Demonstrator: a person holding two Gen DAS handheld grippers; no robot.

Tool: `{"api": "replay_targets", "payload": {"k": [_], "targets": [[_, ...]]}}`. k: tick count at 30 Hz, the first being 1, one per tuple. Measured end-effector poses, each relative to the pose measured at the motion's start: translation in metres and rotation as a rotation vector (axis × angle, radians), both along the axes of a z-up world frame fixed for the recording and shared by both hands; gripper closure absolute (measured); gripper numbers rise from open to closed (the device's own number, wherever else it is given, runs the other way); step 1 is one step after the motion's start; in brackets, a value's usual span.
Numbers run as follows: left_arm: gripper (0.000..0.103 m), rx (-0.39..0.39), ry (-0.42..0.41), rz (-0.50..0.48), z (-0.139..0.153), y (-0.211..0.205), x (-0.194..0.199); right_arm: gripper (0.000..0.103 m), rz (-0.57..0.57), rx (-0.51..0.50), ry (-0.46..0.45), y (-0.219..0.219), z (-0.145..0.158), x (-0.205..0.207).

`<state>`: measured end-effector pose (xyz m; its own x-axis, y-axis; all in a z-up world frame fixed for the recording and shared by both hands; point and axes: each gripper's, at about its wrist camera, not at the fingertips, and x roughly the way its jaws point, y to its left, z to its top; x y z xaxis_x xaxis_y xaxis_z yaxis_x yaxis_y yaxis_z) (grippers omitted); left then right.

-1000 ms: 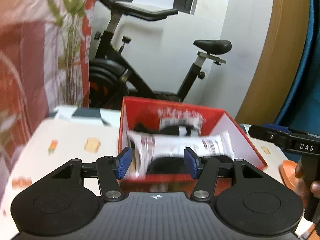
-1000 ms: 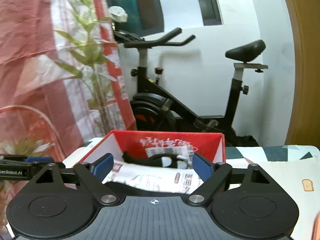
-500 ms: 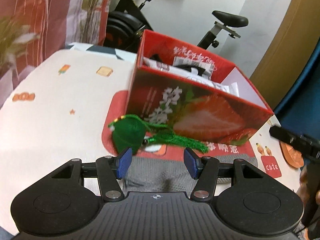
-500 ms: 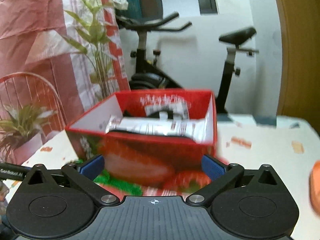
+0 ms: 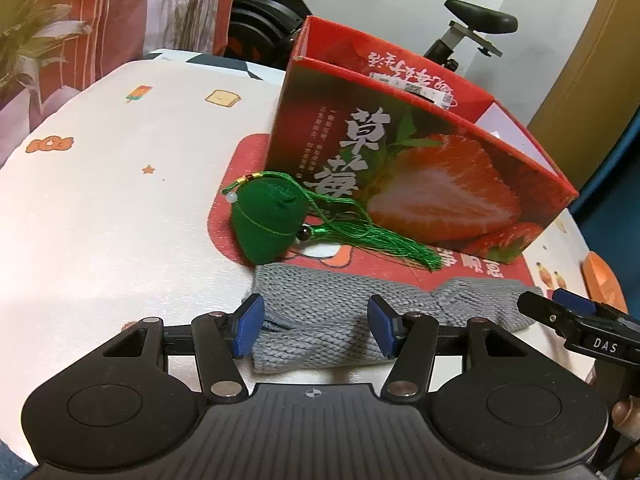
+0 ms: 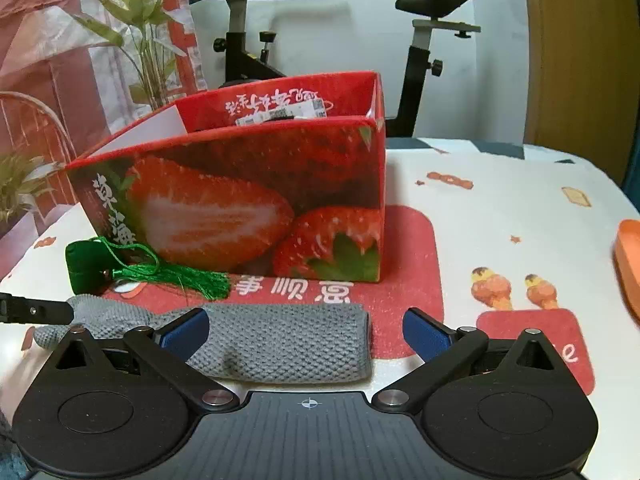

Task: Organize soft objects
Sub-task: 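Move both tools back down toward the grey knit towel, then grasp the grey towel with the left tool while the right tool grips its other end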

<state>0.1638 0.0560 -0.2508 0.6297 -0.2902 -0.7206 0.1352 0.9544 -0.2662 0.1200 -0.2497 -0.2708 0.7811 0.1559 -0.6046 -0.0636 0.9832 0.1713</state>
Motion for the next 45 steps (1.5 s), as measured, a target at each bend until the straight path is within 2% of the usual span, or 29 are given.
{"api": "replay_targets", "payload": {"k": [5, 10, 14, 16, 28, 34, 38, 40, 42, 45], "targets": [[0.044, 0.005, 0.009, 0.012, -0.005, 0.001, 0.002, 0.012, 0.025, -0.032, -0.013, 0.004, -0.009, 0.000], [0.044, 0.001, 0.014, 0.014, -0.009, 0.001, 0.002, 0.019, 0.016, -0.018, -0.018, -0.001, -0.017, 0.004], [0.044, -0.007, 0.019, 0.020, -0.011, 0.003, 0.004, 0.021, 0.004, -0.011, -0.017, -0.005, -0.022, 0.008], [0.044, -0.002, 0.016, 0.021, -0.012, 0.002, 0.004, 0.026, 0.011, 0.004, -0.007, -0.007, -0.024, 0.009], [0.042, -0.007, 0.024, 0.085, -0.017, 0.007, 0.009, 0.028, 0.046, -0.008, -0.007, -0.004, -0.029, 0.012], [0.034, 0.017, 0.012, 0.058, -0.017, 0.000, 0.010, 0.030, 0.052, -0.010, -0.010, -0.003, -0.029, 0.012], [0.034, 0.038, 0.007, 0.037, -0.018, -0.005, 0.009, 0.032, 0.058, -0.009, -0.011, -0.002, -0.030, 0.012], [0.040, 0.019, 0.008, 0.017, -0.018, -0.006, 0.008, 0.033, 0.059, -0.006, -0.011, -0.003, -0.030, 0.012], [0.042, 0.022, 0.007, 0.010, -0.018, -0.008, 0.007, 0.033, 0.060, -0.007, -0.011, -0.003, -0.030, 0.012], [0.052, 0.021, 0.006, 0.017, -0.018, -0.007, 0.006, 0.035, 0.062, -0.004, -0.011, -0.003, -0.029, 0.012]]}}
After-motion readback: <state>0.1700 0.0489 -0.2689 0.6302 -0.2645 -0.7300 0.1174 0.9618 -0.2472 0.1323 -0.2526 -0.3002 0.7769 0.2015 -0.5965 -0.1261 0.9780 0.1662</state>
